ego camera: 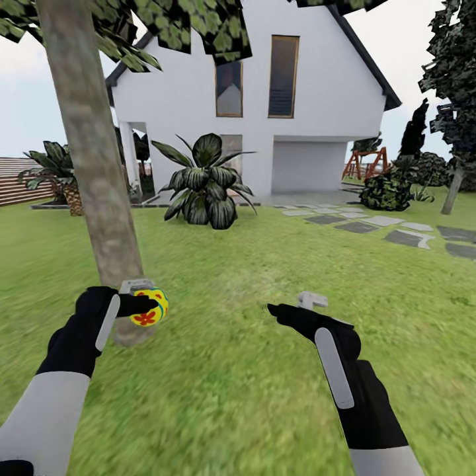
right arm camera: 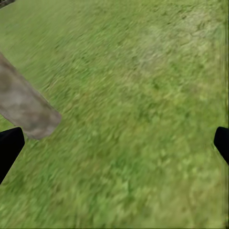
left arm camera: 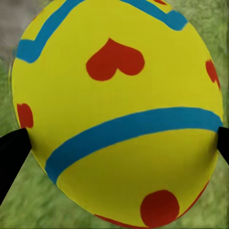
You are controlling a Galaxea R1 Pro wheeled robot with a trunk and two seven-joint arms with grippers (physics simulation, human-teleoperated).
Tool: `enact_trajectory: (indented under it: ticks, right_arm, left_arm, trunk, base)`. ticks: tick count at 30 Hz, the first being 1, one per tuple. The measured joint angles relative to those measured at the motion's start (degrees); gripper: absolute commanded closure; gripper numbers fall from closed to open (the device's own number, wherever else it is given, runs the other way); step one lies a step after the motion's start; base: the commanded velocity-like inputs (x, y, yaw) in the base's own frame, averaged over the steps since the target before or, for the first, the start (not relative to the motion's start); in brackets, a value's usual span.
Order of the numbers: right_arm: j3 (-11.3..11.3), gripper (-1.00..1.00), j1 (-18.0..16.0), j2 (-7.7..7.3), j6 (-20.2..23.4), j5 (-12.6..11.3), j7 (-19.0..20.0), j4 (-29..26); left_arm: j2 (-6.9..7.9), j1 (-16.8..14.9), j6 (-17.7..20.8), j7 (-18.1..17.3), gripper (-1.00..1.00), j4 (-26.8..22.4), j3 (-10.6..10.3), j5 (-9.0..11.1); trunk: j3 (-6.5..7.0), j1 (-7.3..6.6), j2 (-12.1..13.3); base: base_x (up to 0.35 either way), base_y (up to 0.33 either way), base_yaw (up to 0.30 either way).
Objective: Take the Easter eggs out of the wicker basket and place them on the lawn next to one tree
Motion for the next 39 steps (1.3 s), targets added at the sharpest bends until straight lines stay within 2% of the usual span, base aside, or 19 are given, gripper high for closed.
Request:
enact_trajectory:
  ticks: [6, 9, 10, 15, 18, 31, 39]
  right_arm:
    - [0.00, -1.00, 0.00, 0.00, -0.01, 0.01, 0.00, 0.00]
    - [0.00, -1.00, 0.00, 0.00, -0.01, 0.01, 0.00, 0.00]
    - [0.00, -1.00, 0.00, 0.00, -0.01, 0.01, 0.00, 0.00]
    - [0.06, -1.00, 0.00, 0.00, -0.01, 0.01, 0.00, 0.00]
    - [0.11, -1.00, 0.00, -0.01, -0.04, 0.01, 0.01, 0.09]
    - [0.20, -1.00, 0.00, 0.02, -0.06, 0.00, 0.01, 0.27]
    - [0.29, -1.00, 0.00, 0.08, -0.04, -0.07, 0.01, 0.25]
  left_arm:
    - [0.00, -0.02, 0.01, 0.21, 1.00, 6.00, -0.07, 0.18]
    - [0.00, -0.07, -1.70, 0.23, 1.00, 9.44, -0.08, 0.17]
    - [0.00, -0.08, -2.55, 0.23, 1.00, 10.54, -0.08, 0.17]
    - [0.00, -0.11, -11.49, 0.23, 1.00, 19.48, 0.06, 0.26]
    - [0.06, -0.15, -13.81, 0.24, 1.00, 22.84, 0.05, 0.30]
    - [0.41, -0.16, -14.70, 0.24, 1.00, 24.14, 0.00, 0.33]
    - [0.45, -0.14, -14.65, 0.26, 1.00, 24.11, -0.02, 0.33]
  trunk:
    - [0.39, 0.00, 0.00]
    - [0.58, 0.00, 0.00]
    - [0.65, -0.01, 0.00]
    - [0.97, -0.01, 0.00]
    - [1.17, -0.01, 0.00]
    - [2.00, -0.01, 0.00]
    - [2.15, -0.01, 0.00]
  base:
    - [0.267, -0.198, -0.222]
    - [0.298, -0.135, -0.222]
    - [0.306, -0.117, -0.222]
    - [0.312, -0.094, -0.222]
    - [0.319, -0.038, -0.222]
    - [0.326, -0.003, -0.213]
    - [0.327, -0.001, 0.048]
